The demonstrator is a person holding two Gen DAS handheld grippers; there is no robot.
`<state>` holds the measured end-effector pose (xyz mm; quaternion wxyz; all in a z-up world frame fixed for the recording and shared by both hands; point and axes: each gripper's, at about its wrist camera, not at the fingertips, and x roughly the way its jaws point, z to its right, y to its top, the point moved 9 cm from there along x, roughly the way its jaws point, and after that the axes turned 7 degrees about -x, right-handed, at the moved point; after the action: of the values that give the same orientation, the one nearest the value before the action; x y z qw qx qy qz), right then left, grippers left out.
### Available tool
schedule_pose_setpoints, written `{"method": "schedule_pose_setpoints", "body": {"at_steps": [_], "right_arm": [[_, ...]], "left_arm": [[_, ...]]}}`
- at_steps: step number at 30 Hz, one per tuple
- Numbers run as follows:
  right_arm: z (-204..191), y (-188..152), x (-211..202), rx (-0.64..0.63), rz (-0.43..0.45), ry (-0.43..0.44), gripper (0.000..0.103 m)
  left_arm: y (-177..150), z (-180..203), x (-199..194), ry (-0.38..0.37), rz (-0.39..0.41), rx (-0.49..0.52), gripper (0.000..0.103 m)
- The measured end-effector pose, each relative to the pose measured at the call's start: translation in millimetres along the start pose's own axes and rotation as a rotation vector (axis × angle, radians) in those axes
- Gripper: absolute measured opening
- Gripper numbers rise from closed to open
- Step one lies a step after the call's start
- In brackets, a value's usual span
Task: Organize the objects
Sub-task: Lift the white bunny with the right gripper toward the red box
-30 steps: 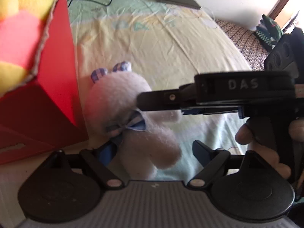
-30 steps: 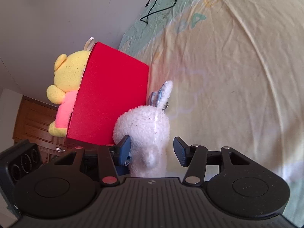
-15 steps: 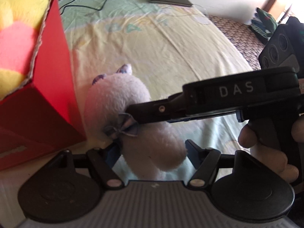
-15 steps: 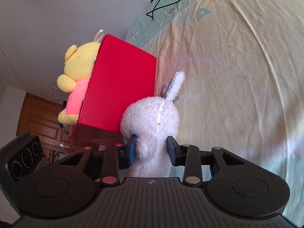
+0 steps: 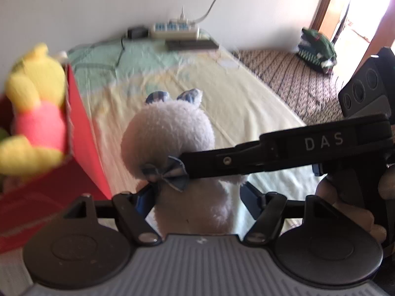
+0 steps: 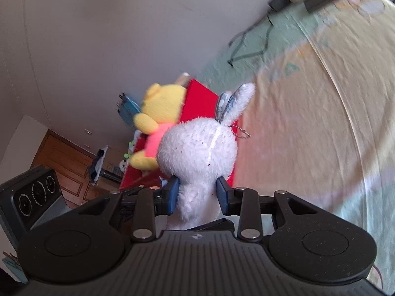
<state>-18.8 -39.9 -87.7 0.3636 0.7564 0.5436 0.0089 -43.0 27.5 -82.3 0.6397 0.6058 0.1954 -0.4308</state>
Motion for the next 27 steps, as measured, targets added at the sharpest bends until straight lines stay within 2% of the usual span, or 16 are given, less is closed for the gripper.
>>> {"method": "schedule_pose_setpoints", "body": {"at_steps": [5,9,17,24,27], "right_arm": [[-40.9,17.4,-7.8,-0.114,0.094,0.000,0.036],[-76.9,31.3,3.0,-0.168,0.150,0.018,0.036],[-138.0,51.7,63.1,-0.266,0.174,0.034,0.036],[-154.8,56.1,130.3,-0.333,0.119,-0.027,0.036],[-149.7,53.4,155.4,-0.344,0.074,-0.086,0.036]], "left_arm": [[21.8,-5.4,-35.6,-0.030,0.101,0.027,0.072],[36.3,-22.7,-70.0,-0.036,0.183,0.040,0.072],[54.1,-90.9,-119.0,-0.020,0.294,0.021,0.072],[56.7,-158.6,-117.2,-0.007,0.286,-0.044,0.072],[52.9,-185.4,-105.0,-0.014,0.250,-0.082,0.072]]}}
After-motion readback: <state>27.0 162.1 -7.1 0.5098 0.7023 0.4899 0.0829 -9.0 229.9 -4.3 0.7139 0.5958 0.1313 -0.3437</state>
